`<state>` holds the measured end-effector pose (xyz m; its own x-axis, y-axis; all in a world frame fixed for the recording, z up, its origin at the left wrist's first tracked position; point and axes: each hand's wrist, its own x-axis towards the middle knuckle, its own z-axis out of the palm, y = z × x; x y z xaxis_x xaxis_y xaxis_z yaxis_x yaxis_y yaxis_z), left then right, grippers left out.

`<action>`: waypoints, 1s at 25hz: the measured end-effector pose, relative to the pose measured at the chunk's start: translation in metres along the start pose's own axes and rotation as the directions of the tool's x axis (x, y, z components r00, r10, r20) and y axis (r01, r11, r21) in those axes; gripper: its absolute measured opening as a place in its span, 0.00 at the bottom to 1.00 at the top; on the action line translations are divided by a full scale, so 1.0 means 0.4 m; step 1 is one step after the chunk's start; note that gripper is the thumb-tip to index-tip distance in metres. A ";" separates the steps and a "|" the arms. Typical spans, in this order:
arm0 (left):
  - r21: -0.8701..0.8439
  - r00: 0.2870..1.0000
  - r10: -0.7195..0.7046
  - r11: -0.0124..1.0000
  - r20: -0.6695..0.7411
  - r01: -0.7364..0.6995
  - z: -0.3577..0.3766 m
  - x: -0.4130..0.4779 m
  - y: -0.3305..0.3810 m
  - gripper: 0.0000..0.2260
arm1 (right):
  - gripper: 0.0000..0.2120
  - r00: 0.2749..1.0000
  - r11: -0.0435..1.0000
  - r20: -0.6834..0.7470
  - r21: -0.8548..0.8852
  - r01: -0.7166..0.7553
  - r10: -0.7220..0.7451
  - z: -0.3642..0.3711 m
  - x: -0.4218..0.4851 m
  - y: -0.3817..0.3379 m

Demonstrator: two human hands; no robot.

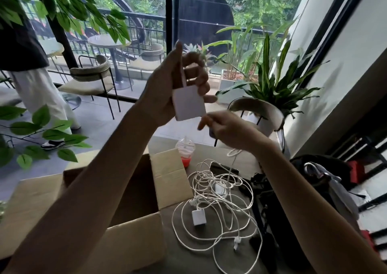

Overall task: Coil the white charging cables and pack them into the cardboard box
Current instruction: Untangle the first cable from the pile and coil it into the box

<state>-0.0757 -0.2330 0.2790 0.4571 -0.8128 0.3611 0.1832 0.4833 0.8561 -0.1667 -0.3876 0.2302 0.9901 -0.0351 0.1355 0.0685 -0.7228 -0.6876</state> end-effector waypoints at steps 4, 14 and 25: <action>0.804 0.969 0.127 0.587 -0.214 0.101 -0.049 -0.005 -0.103 0.18 | 0.09 0.947 0.924 0.247 -0.270 0.271 -0.205 0.005 -0.030 -0.012; 0.568 0.722 -0.652 0.693 0.231 0.444 -0.095 -0.063 -0.125 0.15 | 0.06 0.949 0.947 -0.024 0.062 0.316 -0.315 -0.005 -0.021 0.044; 0.037 0.919 -0.375 0.927 0.122 0.373 -0.121 -0.102 -0.158 0.19 | 0.13 1.000 0.808 0.010 0.589 0.014 -0.025 0.037 -0.035 0.134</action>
<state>-0.0638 -0.2149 0.1923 0.2452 -0.9679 0.0561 0.3084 0.1328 0.9420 -0.1752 -0.4156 0.1806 0.9893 -0.0102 0.1454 0.1413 -0.1776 -0.9739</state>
